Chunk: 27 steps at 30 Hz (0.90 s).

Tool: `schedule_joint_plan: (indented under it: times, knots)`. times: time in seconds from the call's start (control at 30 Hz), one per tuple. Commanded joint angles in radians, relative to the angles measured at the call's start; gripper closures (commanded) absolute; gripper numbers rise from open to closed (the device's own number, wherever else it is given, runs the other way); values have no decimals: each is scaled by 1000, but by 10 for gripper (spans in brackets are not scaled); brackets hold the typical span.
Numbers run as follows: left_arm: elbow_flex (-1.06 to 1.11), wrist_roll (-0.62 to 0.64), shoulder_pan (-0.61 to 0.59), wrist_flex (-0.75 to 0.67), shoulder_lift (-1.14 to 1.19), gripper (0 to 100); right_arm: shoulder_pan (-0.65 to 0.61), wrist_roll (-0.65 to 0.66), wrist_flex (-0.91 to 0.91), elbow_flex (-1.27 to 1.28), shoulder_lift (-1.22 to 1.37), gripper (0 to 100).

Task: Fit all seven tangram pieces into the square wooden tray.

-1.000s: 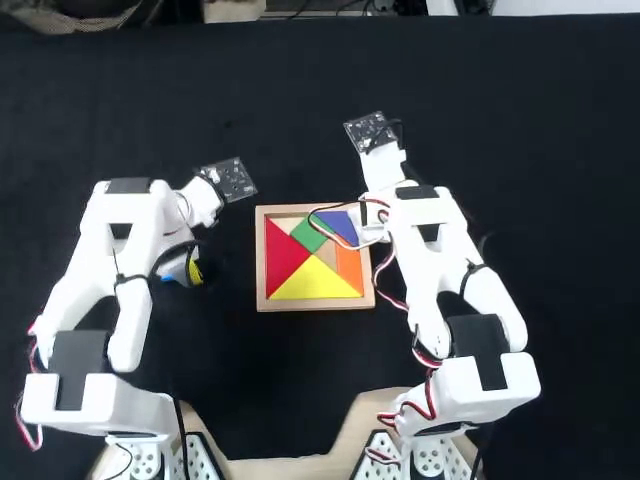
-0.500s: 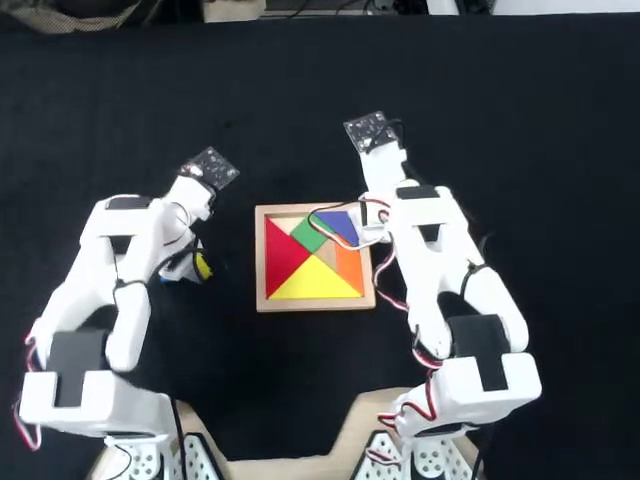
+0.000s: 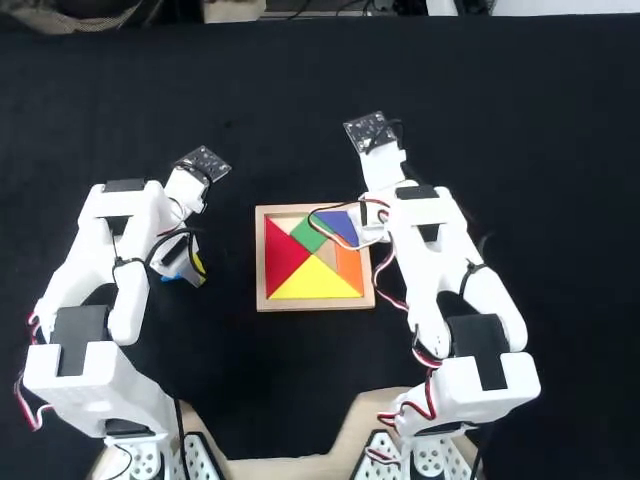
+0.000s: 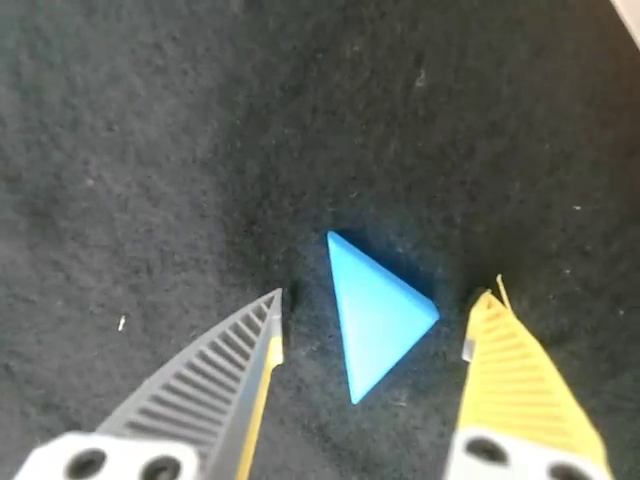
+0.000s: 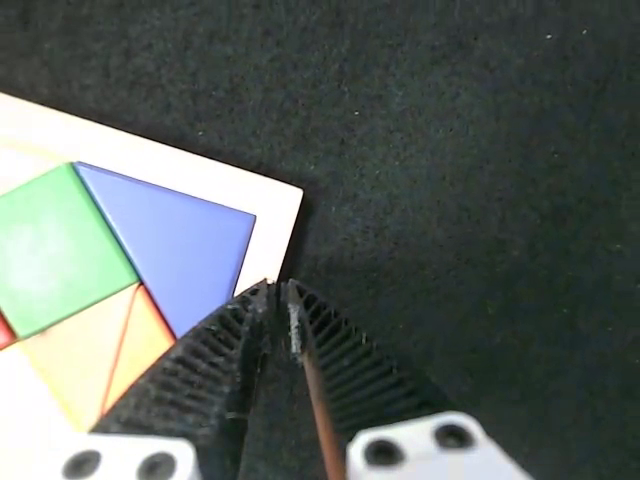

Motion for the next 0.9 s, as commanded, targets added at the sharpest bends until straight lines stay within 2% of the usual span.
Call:
schedule_joint_plan:
  times: [0.0, 0.17, 0.43, 0.63, 0.87]
  knots:
    - [-39, 23, -2, 0, -32, 712, -17, 12, -17, -1, -4, 988]
    - [-45, 78, 15, 0, -32, 712, -17, 12, -17, -1, -4, 988]
    - [-36, 80, 16, 2, -32, 716, -17, 12, -17, -1, -4, 988]
    - [-36, 75, 19, 3, -32, 838, -17, 12, -17, -1, -4, 988]
    - [-36, 77, 21, 2, -31, 848, -17, 12, -17, -1, -4, 988]
